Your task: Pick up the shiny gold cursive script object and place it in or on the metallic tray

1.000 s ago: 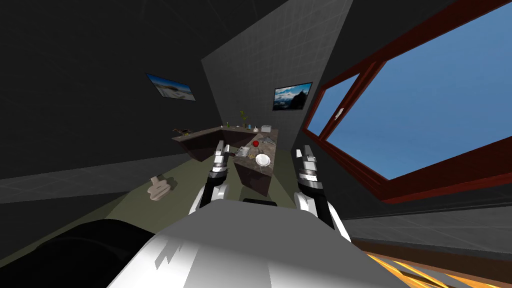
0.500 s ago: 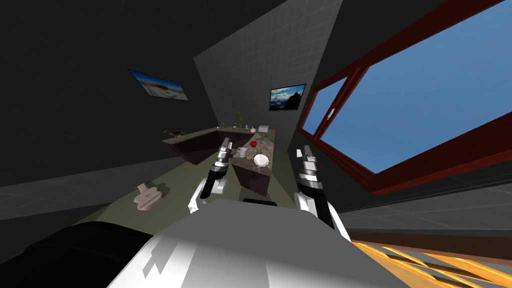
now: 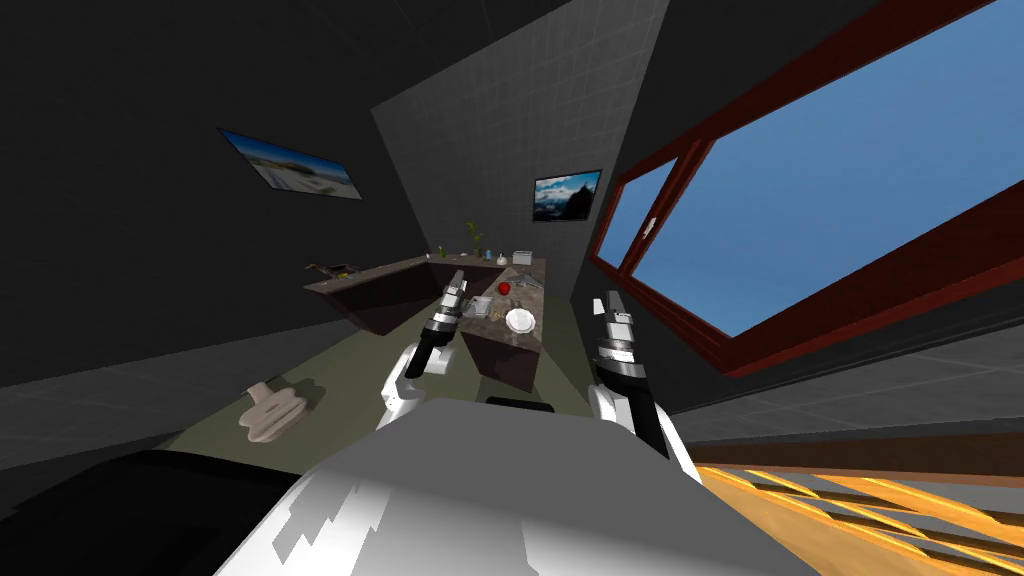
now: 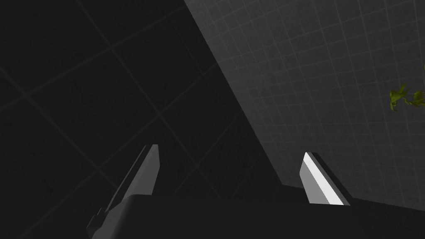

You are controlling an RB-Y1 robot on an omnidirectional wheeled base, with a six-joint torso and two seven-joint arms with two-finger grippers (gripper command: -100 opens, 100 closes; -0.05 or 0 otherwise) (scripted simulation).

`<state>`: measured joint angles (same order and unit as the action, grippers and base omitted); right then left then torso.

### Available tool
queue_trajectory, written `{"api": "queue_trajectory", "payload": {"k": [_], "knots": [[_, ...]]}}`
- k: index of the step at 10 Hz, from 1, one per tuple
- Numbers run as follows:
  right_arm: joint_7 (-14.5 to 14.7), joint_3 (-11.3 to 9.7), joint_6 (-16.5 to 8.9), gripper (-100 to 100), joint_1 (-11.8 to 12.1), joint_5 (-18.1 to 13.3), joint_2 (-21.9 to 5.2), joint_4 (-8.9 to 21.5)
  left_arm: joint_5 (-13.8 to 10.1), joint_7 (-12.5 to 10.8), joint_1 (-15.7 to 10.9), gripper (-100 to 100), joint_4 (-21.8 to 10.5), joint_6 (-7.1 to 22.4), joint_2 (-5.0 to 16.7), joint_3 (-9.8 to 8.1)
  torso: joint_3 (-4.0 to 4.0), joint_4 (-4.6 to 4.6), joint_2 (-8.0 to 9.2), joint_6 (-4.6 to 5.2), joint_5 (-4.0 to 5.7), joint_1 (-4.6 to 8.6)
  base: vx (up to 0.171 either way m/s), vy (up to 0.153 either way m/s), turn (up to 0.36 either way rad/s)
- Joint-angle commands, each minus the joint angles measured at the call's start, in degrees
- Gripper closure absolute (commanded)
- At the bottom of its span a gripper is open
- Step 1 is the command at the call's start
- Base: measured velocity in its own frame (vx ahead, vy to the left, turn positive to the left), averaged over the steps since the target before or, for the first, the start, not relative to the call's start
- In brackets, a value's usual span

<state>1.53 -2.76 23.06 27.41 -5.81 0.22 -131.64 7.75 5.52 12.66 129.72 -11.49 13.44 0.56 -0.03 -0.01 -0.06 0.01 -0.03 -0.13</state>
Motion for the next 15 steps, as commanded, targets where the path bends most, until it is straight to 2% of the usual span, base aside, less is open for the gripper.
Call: {"api": "queue_trajectory", "payload": {"k": [1,2,3,4,5,6,7,8,11,12,13,14,15], "knots": [[0.0,0.0,0.0,0,0.0,0.0,0.0,0.0,-0.04,-0.04,-1.68,-100,-0.76,2.01,0.7,-0.38,0.0,0.0,0.0,0.0,0.0,0.0,0.005,0.031,-0.065],[0.0,0.0,0.0,0,0.01,0.0,0.0,0.0,-0.09,-0.12,-3.92,-100,-1.89,4.13,1.92,-0.94,0.0,0.0,0.0,-0.03,0.0,0.02,0.0,0.025,-0.115],[0.0,0.0,0.0,0,0.0,0.0,0.0,0.0,-0.09,-0.12,-4.2,-100,-1.89,4.84,1.92,-0.94,0.01,0.0,0.01,0.0,0.01,0.03,0.0,0.027,-0.071],[0.0,0.0,0.0,0,0.0,0.0,0.0,0.0,-0.19,-0.23,-6.69,-100,-3.17,7.05,3.08,-1.52,0.01,0.0,0.02,-0.03,0.0,0.03,0.0,0.03,-0.134],[0.0,0.0,0.0,0,0.0,0.0,0.0,0.0,-0.19,-0.23,-6.82,-100,-3.17,7.86,3.08,-1.52,0.01,0.0,0.02,-0.01,0.0,0.02,0.002,0.032,-0.097],[0.0,0.0,0.0,0,0.0,0.0,0.0,0.0,-0.34,-0.37,-9.2,-100,-4.61,9.85,4.2,-2.11,0.01,0.0,0.02,-0.03,0.0,0.02,-0.01,0.04,-0.122],[0.0,0.0,0.0,0,0.0,0.0,0.0,0.0,-0.34,-0.37,-9.53,-100,-4.61,11.08,4.2,-2.11,0.02,0.01,0.04,-0.02,0.0,-0.01,-0.008,0.036,-0.084],[0.0,0.0,0.0,0,0.0,0.0,0.0,0.0,-0.55,-0.54,-11.65,-100,-6.22,12.91,5.26,-2.71,0.03,0.01,0.05,-0.04,-0.01,0.0,-0.006,0.04,-0.166],[0.0,0.0,0.0,0,0.0,0.0,0.0,0.0,-0.83,-0.75,-15.16,-100,-7.98,17.43,6.25,-3.31,0.03,0.01,0.05,-0.01,0.0,-0.01,-0.012,0.04,-0.109],[0.0,0.0,0.0,0,0.01,0.0,0.0,0.0,-1.18,-0.99,-17.6,-100,-9.91,19.33,7.16,-3.9,0.04,0.01,0.07,-0.04,-0.01,0.0,-0.019,0.044,-0.183],[0.0,0.0,0.0,0,0.0,0.0,0.0,0.0,-1.18,-0.99,-18.06,-100,-9.91,21.3,7.16,-3.9,0.04,0.01,0.07,-0.01,-0.01,-0.01,-0.011,0.044,-0.085],[0.0,0.01,0.0,0,0.01,0.0,0.0,0.0,-1.6,-1.28,-20.65,-100,-12.01,23.15,7.99,-4.49,0.03,0.01,0.06,-0.06,-0.01,-0.03,-0.021,0.049,-0.145],[0.0,0.0,0.0,0,0.0,0.0,0.0,0.0,-1.6,-1.28,-20.97,-100,-12.01,24.6,7.99,-4.49,0.04,0.01,0.07,-0.02,-0.02,-0.04,-0.021,0.042,-0.109]]}}
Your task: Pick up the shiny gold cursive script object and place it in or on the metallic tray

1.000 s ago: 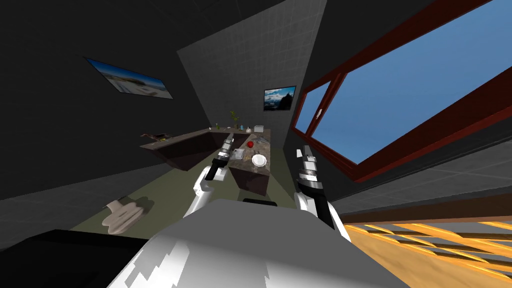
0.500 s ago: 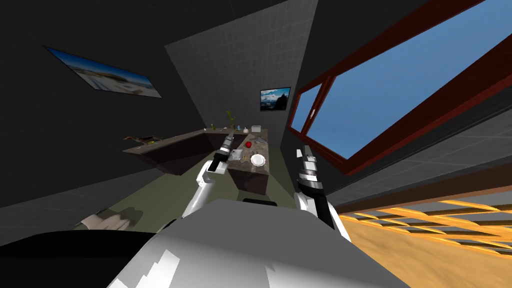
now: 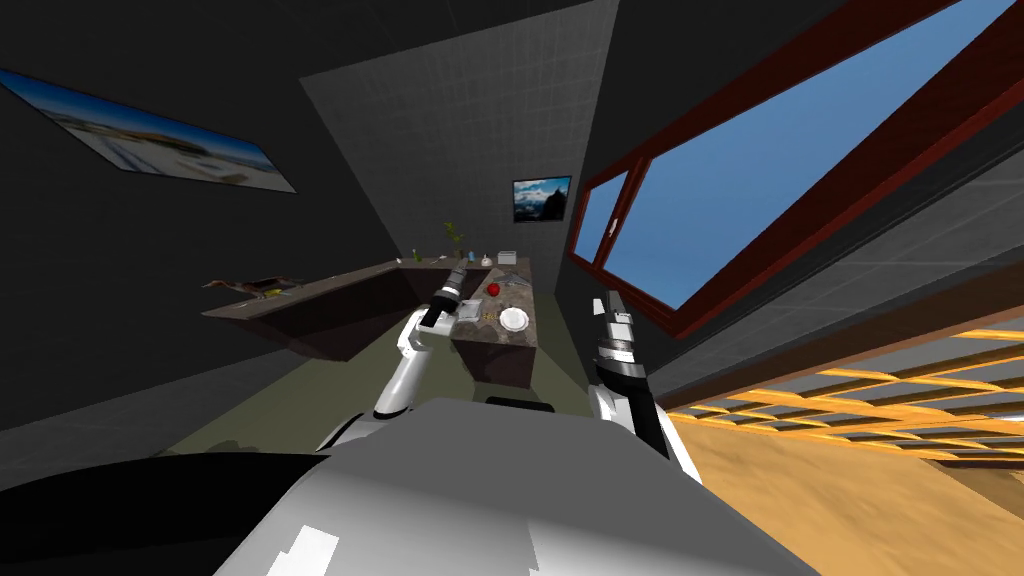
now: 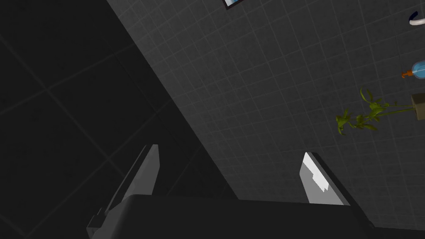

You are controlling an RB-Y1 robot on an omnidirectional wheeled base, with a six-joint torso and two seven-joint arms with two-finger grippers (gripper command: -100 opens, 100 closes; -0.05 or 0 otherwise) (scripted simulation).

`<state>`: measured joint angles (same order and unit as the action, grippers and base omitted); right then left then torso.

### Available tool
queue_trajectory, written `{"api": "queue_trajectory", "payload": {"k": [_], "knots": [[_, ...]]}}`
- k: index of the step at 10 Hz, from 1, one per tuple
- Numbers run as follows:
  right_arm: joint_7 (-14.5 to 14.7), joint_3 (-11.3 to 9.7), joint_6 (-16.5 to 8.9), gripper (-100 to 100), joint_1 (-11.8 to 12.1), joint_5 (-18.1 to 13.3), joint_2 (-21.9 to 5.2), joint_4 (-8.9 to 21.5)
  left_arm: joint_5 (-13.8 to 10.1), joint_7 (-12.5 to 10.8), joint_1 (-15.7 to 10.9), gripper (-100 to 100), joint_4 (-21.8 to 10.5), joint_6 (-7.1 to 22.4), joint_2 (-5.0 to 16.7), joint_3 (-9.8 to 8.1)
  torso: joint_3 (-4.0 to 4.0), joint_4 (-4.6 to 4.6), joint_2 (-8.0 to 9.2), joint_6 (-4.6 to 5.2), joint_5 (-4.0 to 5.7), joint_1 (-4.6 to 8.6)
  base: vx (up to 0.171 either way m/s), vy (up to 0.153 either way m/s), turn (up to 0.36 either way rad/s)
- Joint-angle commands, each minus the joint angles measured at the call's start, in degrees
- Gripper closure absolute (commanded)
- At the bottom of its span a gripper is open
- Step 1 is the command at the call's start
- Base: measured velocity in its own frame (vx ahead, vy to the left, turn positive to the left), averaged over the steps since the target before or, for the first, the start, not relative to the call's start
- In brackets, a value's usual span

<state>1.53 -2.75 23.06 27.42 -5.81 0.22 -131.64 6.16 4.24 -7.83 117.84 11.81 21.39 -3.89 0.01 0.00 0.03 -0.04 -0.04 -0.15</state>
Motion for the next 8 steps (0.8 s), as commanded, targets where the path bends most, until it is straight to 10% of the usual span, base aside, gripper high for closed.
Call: {"api": "queue_trajectory", "payload": {"k": [1,8], "knots": [[0.0,0.0,0.0,0,0.0,0.0,0.0,0.0,-0.01,0.01,-0.48,-100,-0.14,2.29,0.04,-0.04,0.0,0.0,0.0,0.0,0.0,0.0,-0.006,0.018,0.012],[0.0,0.0,0.0,0,0.0,0.0,0.0,0.0,-1.76,-1.09,-9.06,-100,-7.57,13.6,2.01,-1.68,-0.02,-0.01,-0.03,0.03,0.02,0.07,-0.019,0.032,-0.121]]}}
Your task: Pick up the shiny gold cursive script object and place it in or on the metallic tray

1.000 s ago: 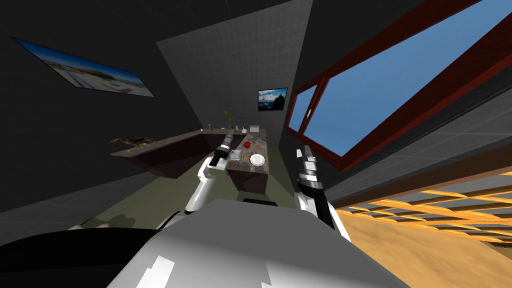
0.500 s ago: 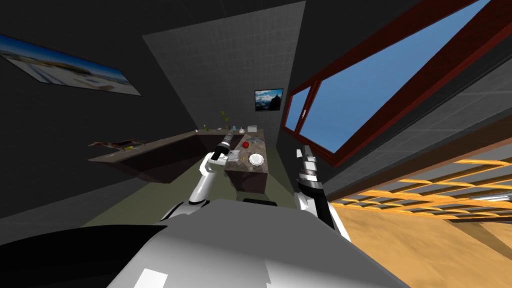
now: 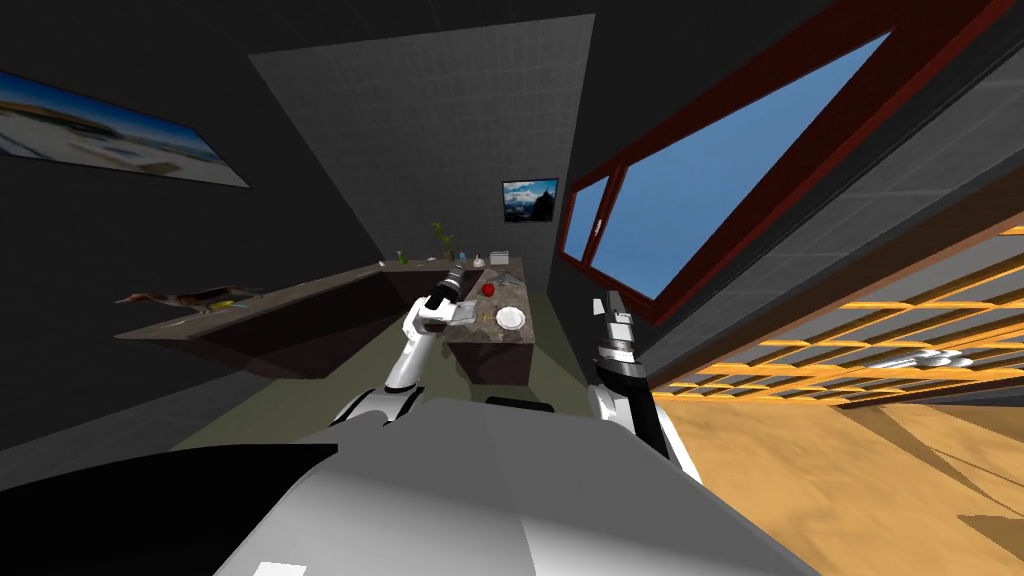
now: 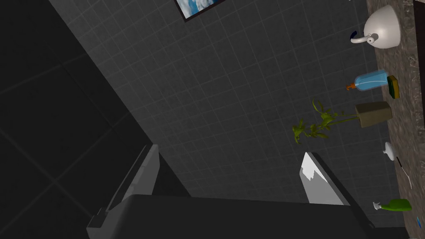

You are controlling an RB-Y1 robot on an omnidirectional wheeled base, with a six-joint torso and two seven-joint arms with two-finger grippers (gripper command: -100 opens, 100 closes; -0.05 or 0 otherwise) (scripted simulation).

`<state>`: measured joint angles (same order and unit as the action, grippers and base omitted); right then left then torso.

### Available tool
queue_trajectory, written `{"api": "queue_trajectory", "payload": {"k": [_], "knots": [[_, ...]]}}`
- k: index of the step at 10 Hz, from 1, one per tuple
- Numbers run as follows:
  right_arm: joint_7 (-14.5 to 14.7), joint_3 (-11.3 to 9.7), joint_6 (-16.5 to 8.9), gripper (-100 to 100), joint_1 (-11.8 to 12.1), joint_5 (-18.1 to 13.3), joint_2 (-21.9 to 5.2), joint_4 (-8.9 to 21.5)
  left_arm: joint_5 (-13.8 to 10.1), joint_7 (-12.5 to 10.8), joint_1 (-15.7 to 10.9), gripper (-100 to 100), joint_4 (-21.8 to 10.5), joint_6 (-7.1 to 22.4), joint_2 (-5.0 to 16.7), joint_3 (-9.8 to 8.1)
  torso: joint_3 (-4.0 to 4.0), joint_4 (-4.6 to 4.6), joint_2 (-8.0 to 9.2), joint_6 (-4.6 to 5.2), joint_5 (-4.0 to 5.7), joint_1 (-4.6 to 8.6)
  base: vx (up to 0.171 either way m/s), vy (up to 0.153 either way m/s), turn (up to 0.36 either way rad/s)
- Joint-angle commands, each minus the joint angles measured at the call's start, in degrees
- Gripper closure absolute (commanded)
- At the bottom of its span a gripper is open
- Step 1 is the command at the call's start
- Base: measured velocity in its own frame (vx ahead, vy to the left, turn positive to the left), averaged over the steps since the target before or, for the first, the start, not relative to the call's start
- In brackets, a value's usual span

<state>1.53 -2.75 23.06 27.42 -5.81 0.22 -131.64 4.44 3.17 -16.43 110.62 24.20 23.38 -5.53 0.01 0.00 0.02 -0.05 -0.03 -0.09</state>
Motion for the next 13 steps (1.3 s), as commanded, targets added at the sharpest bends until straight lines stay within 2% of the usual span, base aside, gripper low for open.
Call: {"api": "queue_trajectory", "payload": {"k": [1,2,4,5,6,7,9,10,12,13], "knots": [[0.0,0.0,0.0,0,0.0,0.0,0.0,0.0,-0.04,-0.03,-0.46,-100,-0.35,2.12,0.02,-0.04,0.0,0.0,0.0,0.0,0.0,0.0,-0.014,0.019,0.008],[0.0,0.0,0.0,0,0.0,0.0,0.0,0.0,-0.79,-0.48,-3.17,-100,-2.97,4.35,0.5,-0.52,0.0,0.0,-0.01,-0.03,0.0,0.02,-0.021,0.03,-0.193],[0.0,0.0,0.0,0,0.0,0.0,0.0,0.0,-0.79,-0.48,-3.17,-100,-3.23,6.36,0.5,-0.52,0.01,0.0,0.01,-0.02,-0.01,-0.03,-0.02,0.028,-0.045],[0.0,0.0,0.0,0,0.01,0.0,0.0,0.0,-1.61,-0.97,-5.77,-100,-5.92,8.77,0.93,-0.98,0.0,0.0,-0.01,-0.03,0.0,0.02,-0.025,0.033,-0.154],[0.0,0.0,0.0,0,-0.01,0.0,0.0,0.0,-1.61,-0.97,-5.77,-100,-6.28,10.29,0.93,-0.98,0.0,0.0,0.01,0.02,0.0,-0.01,-0.022,0.038,-0.16],[0.0,0.0,0.0,0,0.0,0.0,0.0,0.0,-2.49,-1.5,-8.24,-100,-8.52,12.0,1.31,-1.4,0.0,0.0,0.0,-0.01,-0.01,-0.03,-0.032,0.042,-0.185],[0.0,0.0,0.0,0,0.0,0.0,0.0,0.0,-2.49,-1.5,-8.24,-100,-9.51,14.97,1.31,-1.4,0.01,0.0,0.02,-0.03,-0.02,-0.03,-0.022,0.025,-0.038],[0.0,0.0,0.0,0,0.01,0.0,0.0,0.0,-3.45,-2.06,-10.57,-100,-12.38,16.67,1.64,-1.77,0.0,0.0,0.0,-0.04,-0.01,0.02,-0.026,0.021,-0.195],[0.0,0.0,0.0,0,0.0,0.0,0.0,0.0,-3.45,-2.06,-10.57,-100,-12.89,19.29,1.64,-1.77,0.01,0.0,0.01,-0.03,-0.01,-0.01,-0.018,0.029,-0.049],[0.0,0.0,0.0,0,0.01,0.0,0.0,0.0,-4.46,-2.65,-12.76,-100,-15.34,21.43,1.94,-2.11,-0.01,0.0,-0.02,-0.05,-0.01,0.0,-0.023,0.03,-0.187]]}}
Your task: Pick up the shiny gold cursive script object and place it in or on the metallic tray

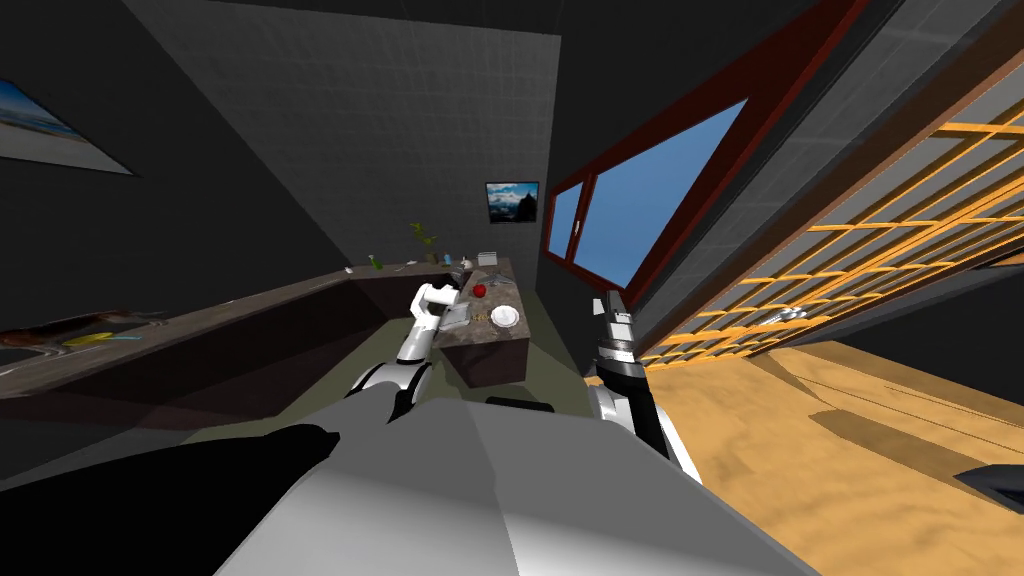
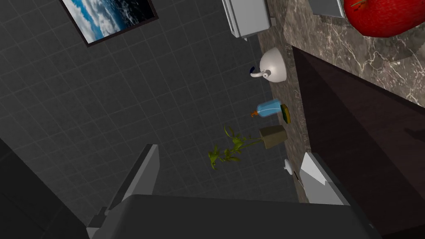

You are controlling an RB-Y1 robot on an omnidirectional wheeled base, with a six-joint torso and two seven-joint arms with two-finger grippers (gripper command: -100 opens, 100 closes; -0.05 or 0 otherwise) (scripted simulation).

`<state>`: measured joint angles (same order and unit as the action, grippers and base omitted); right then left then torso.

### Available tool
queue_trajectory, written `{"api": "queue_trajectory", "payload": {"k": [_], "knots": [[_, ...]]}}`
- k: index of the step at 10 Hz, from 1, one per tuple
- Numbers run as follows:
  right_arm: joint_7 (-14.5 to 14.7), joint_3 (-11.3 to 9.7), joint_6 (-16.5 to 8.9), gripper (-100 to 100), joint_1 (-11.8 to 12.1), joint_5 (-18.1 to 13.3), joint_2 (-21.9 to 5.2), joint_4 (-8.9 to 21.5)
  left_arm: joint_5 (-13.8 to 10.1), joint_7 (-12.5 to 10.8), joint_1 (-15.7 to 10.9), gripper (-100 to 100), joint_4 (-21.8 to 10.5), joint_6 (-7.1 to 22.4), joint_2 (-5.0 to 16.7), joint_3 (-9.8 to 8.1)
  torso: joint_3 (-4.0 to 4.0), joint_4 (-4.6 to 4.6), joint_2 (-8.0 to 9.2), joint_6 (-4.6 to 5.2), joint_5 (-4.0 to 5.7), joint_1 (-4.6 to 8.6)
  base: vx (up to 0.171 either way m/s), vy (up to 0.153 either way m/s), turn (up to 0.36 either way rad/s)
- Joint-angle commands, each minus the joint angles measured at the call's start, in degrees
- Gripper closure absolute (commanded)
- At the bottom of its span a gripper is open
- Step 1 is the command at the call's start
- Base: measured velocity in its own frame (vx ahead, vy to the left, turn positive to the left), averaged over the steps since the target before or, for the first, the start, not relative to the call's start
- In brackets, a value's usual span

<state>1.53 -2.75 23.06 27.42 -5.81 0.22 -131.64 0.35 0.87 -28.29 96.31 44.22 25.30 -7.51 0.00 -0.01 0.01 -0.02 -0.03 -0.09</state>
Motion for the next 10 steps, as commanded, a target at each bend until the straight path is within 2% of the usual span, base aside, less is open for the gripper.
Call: {"api": "queue_trajectory", "payload": {"k": [1,2,3,4,5,6,7,8,10], "knots": [[0.0,0.0,0.0,0,0.0,0.0,0.0,0.0,-0.37,-0.35,-0.9,-100,-2.08,2.86,0.02,-0.13,0.0,0.0,0.0,0.0,0.0,0.0,-0.02,0.038,-0.123],[0.0,0.0,0.0,0,0.01,0.0,0.0,0.0,-0.37,-0.35,-0.9,-100,-2.08,3.56,0.02,-0.13,0.0,0.0,0.0,-0.06,-0.02,-0.03,-0.009,0.018,0.015],[0.0,0.01,0.0,0,0.01,0.0,0.0,0.0,-1.42,-0.96,-2.94,-100,-4.99,5.79,0.29,-0.43,-0.01,0.0,-0.03,-0.07,-0.01,0.01,-0.014,0.027,-0.145],[0.0,0.0,0.0,0,0.0,0.0,0.0,0.0,-1.42,-0.96,-2.94,-100,-5.68,7.62,0.29,-0.43,-0.01,-0.01,-0.02,-0.02,0.0,0.01,-0.021,0.035,-0.131],[0.0,0.0,0.0,0,0.01,0.0,0.0,0.0,-1.42,-0.96,-2.94,-100,-5.68,7.81,0.29,-0.43,0.0,-0.01,0.0,-0.05,-0.02,-0.01,-0.016,0.017,-0.011],[0.0,0.01,0.0,0,0.01,0.0,0.0,0.0,-2.51,-1.6,-4.84,-100,-7.65,10.66,0.54,-0.69,0.0,0.0,-0.01,-0.07,-0.01,0.02,-0.019,0.025,-0.17],[0.0,0.0,0.0,0,0.0,0.0,0.0,0.0,-2.51,-1.6,-4.84,-100,-9.03,11.99,0.54,-0.69,0.0,0.0,-0.01,-0.02,0.0,0.02,-0.018,0.034,-0.14],[0.0,0.0,0.0,0,0.01,0.0,0.0,0.0,-3.63,-2.24,-6.59,-100,-10.74,13.59,0.76,-0.92,-0.01,-0.01,-0.02,-0.06,-0.01,-0.01,-0.017,0.045,-0.159],[0.0,0.01,0.0,0,0.01,0.0,0.0,0.0,-3.63,-2.24,-6.59,-100,-13.02,16.07,0.76,-0.92,-0.01,-0.01,-0.02,-0.07,-0.02,-0.04,-0.014,0.027,-0.04]]}}
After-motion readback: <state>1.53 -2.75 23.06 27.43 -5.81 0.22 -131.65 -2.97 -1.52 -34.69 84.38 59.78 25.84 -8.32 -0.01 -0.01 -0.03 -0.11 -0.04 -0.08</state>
